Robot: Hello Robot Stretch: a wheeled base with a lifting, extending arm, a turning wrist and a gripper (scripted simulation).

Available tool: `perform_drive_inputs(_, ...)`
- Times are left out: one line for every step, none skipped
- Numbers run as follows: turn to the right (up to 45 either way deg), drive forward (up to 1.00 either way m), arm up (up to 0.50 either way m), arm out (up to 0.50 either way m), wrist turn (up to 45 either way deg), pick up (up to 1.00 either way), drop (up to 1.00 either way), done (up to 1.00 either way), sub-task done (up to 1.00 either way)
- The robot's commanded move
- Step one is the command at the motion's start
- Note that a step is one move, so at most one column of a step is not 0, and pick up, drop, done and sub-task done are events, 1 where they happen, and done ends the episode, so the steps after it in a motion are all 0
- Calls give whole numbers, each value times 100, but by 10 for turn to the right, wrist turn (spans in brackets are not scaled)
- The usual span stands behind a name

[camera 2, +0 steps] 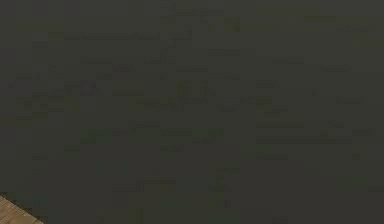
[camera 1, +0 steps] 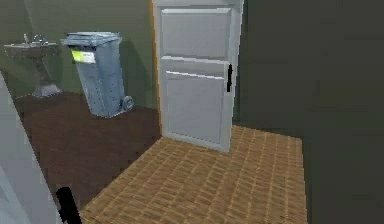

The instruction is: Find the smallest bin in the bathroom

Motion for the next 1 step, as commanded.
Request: perform_drive_inputs(0,65,0,0,0,0,0,0,0)
